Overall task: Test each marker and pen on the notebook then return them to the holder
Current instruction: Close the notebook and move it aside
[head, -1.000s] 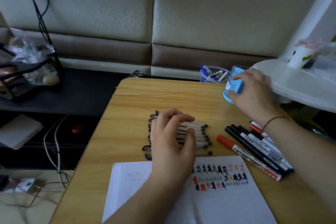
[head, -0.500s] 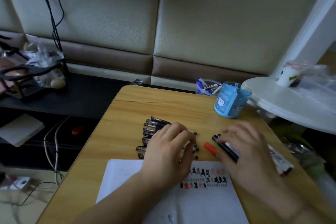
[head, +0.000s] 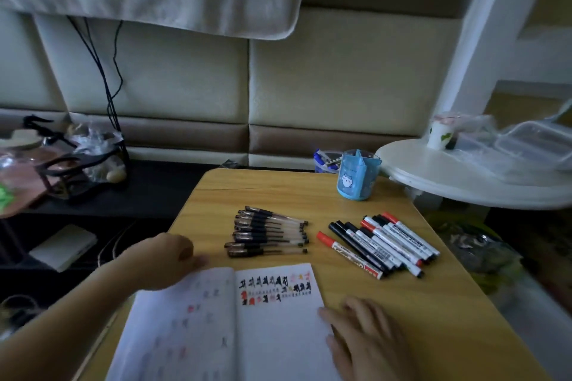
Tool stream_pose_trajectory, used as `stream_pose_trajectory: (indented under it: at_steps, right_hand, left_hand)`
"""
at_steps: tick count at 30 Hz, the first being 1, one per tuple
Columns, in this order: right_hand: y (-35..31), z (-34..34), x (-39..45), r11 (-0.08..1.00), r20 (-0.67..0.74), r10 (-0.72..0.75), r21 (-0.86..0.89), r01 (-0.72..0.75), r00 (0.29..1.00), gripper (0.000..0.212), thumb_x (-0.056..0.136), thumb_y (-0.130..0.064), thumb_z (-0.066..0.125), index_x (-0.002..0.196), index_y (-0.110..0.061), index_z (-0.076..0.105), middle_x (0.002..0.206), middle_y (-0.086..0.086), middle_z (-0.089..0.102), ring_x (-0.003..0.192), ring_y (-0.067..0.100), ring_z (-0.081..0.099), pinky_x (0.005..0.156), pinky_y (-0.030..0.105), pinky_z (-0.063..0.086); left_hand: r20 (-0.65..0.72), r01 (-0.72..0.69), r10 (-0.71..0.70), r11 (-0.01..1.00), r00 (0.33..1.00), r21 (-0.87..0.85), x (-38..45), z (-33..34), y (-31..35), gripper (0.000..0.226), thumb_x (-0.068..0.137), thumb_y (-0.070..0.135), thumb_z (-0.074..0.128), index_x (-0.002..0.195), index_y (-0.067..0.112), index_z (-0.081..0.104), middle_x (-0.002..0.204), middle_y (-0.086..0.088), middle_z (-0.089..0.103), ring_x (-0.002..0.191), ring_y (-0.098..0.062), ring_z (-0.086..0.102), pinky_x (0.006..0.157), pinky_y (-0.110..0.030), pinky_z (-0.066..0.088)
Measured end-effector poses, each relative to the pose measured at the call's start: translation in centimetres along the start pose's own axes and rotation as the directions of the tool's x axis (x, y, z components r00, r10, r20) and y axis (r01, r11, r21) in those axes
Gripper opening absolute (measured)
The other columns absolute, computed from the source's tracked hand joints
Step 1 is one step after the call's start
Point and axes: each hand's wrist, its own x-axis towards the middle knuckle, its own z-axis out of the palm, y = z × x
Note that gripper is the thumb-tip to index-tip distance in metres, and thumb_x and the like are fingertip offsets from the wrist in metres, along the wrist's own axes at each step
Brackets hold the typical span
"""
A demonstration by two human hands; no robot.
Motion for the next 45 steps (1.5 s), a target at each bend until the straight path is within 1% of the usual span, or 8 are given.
stream_pose_trajectory:
  at_steps: [6, 10, 12, 18, 24, 35, 39, 45]
  right_hand:
    - [-0.1, 1.4, -0.6, 0.999, -0.134, 0.035, 0.030, -0.032, 0.990, 0.030, 0.070, -0.049, 0.049, 0.095, -0.054, 0.066, 0.098, -0.015, 0.066, 0.087, 0.016, 0.067, 0.061, 0.034, 0.057]
    - [-0.6, 0.6, -0.5, 0.999, -0.136, 0.024, 0.048, -0.018, 0.990, 0.053, 0.080, -0.056, 0.022, 0.121, -0.054, 0.057, 0.125, -0.014, 0.051, 0.122, 0.017, 0.047, 0.097, 0.041, 0.043]
    - [0.0, 0.6, 0.0, 0.996, -0.109, 0.005, 0.087, 0.004, 0.994, 0.049, 0.090, -0.056, 0.023, 0.133, -0.052, 0.045, 0.134, -0.016, 0.037, 0.132, 0.011, 0.028, 0.108, 0.036, 0.027]
    - [1.0, -1.1, 1.1, 0.812, -0.152, 0.205, 0.578, -0.082, 0.967, 0.025, 0.101, -0.041, 0.040, 0.122, -0.042, 0.054, 0.123, -0.014, 0.061, 0.082, -0.008, 0.052, 0.071, 0.013, 0.043]
    - [-1.6, -1.7, -0.4, 0.926, 0.051, 0.055, 0.371, -0.070, 0.997, 0.065, 0.084, -0.061, 0.057, 0.141, -0.050, 0.029, 0.139, -0.023, 0.037, 0.131, 0.005, 0.033, 0.109, 0.032, 0.032]
    - [-1.7, -2.1, 0.0, 0.936, 0.177, -0.037, 0.350, -0.027, 0.984, 0.042, 0.093, -0.059, 0.044, 0.128, -0.061, 0.019, 0.150, -0.013, 0.021, 0.140, 0.012, 0.024, 0.116, 0.029, 0.018]
    - [0.4, -4.0, 3.5, 0.804, 0.023, 0.053, 0.592, -0.056, 0.998, 0.050, 0.092, -0.036, 0.059, 0.126, -0.050, 0.025, 0.159, -0.004, 0.017, 0.140, 0.009, 0.022, 0.109, 0.027, 0.025]
    - [2.0, -6.2, 12.0, 0.971, -0.188, -0.102, 0.197, 0.139, 0.977, 0.051, 0.082, -0.060, 0.061, 0.129, -0.054, 0.041, 0.117, -0.044, 0.026, 0.110, -0.016, 0.027, 0.087, 0.006, 0.027]
  left_hand:
    - [0.360, 0.152, 0.007, 0.899, 0.933, -0.410, -2.1, -2.9, -1.3, 0.085, 0.091, 0.072, 0.025, 0.124, 0.003, 0.062, 0.126, -0.012, 0.065, 0.116, -0.026, 0.062, 0.097, -0.033, 0.045]
    - [0.190, 0.151, 0.397, 0.127, 0.898, -0.980, -1.5, -3.7, -2.8, 0.100, 0.068, 0.089, 0.042, 0.106, 0.002, 0.071, 0.098, -0.018, 0.071, 0.088, -0.032, 0.069, 0.080, -0.038, 0.051]
    - [0.080, 0.121, 0.522, -0.045, 0.849, -0.992, -1.2, -2.9, -1.0, 0.101, 0.074, 0.089, 0.036, 0.124, 0.005, 0.063, 0.111, -0.024, 0.067, 0.093, -0.034, 0.066, 0.079, -0.040, 0.053]
    - [-0.062, -0.406, 0.458, 0.707, 0.887, -0.579, -3.1, -0.7, 8.0, 0.041, 0.090, 0.043, 0.064, 0.126, 0.026, 0.056, 0.115, 0.004, 0.062, 0.102, -0.011, 0.061, 0.094, -0.035, 0.054]
    - [-0.104, -0.142, 0.122, 0.966, 0.987, -0.218, -3.8, 1.9, 9.4, 0.091, 0.071, 0.067, 0.070, 0.143, 0.023, 0.036, 0.143, 0.001, 0.041, 0.126, -0.018, 0.047, 0.100, -0.034, 0.046]
    - [-0.109, -0.331, 0.402, 0.539, 0.909, -0.774, -8.0, -0.5, 7.5, 0.030, 0.092, 0.027, 0.066, 0.107, 0.047, 0.049, 0.123, 0.026, 0.045, 0.106, 0.004, 0.059, 0.081, -0.015, 0.054]
    - [-0.253, -0.333, 0.234, 0.432, 0.939, -0.838, -5.0, -2.9, 5.3, 0.021, 0.094, 0.018, 0.062, 0.086, 0.037, 0.066, 0.109, 0.014, 0.062, 0.095, 0.003, 0.065, 0.072, -0.020, 0.055]
    - [-0.327, -0.293, -0.200, 0.182, 0.924, -0.939, 8.0, -5.3, -0.2, 0.019, 0.097, 0.012, 0.056, 0.101, 0.026, 0.068, 0.112, -0.004, 0.066, 0.086, -0.017, 0.068, 0.061, -0.025, 0.053]
